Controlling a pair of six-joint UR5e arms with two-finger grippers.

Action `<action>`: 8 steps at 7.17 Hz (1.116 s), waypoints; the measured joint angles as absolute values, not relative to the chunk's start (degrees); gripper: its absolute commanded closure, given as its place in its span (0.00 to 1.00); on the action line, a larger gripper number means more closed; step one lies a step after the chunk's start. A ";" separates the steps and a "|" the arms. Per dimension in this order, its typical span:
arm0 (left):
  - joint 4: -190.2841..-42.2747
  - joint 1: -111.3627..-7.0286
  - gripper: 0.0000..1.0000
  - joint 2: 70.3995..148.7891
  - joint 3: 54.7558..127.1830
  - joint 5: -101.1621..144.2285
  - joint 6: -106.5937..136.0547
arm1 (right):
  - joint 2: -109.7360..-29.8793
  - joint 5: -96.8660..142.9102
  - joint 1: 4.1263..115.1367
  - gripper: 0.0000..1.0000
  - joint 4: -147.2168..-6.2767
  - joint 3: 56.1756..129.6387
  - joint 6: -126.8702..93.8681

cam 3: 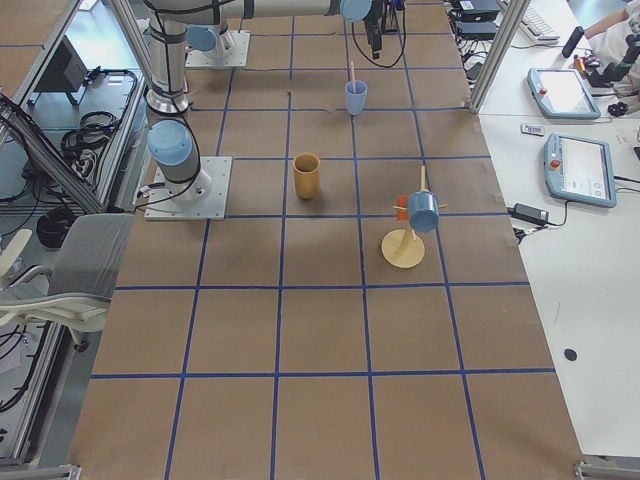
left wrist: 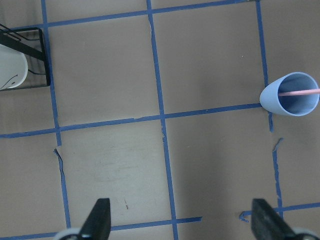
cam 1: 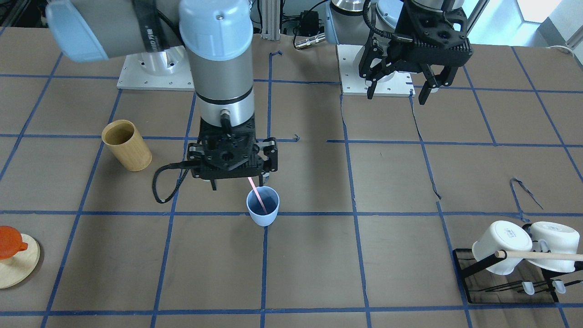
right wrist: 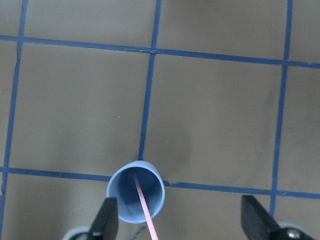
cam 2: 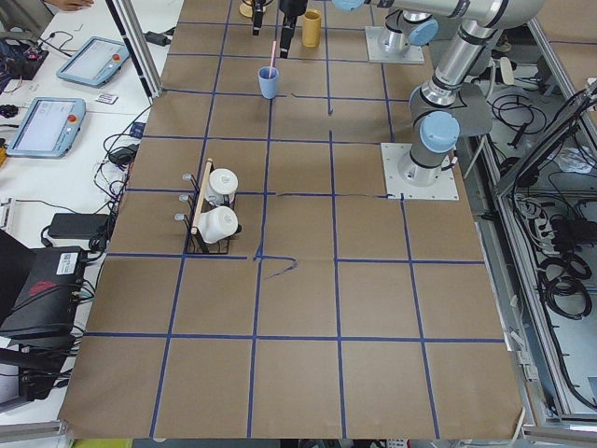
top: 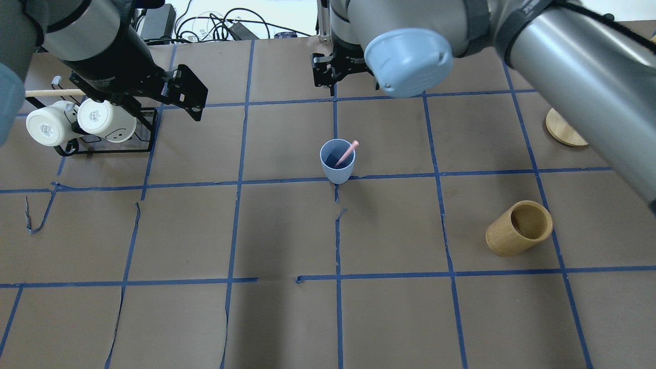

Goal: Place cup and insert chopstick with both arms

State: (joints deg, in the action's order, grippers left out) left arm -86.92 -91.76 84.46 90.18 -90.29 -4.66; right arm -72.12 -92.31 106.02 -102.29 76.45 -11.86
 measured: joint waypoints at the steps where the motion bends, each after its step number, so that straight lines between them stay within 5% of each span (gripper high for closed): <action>1: -86.96 -91.76 0.00 84.33 90.21 -90.23 -4.66 | -73.98 -92.29 102.94 0.13 -96.05 75.29 -10.84; 2: -86.90 -91.73 0.00 84.27 90.26 -90.19 -4.66 | -76.52 -92.49 100.27 0.13 -91.05 75.16 -7.87; 3: -86.86 -91.70 0.00 84.20 90.29 -90.27 -4.66 | -79.62 -92.70 97.99 0.00 -86.30 75.98 -4.31; 8: -86.69 -91.75 0.00 84.28 90.50 -90.22 -4.57 | -87.12 -88.20 89.60 0.00 -83.24 81.42 0.09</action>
State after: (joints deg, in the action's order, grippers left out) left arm -86.69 -91.75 84.28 90.50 -90.22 -4.57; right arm -87.12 -88.20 89.60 -83.24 81.42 0.09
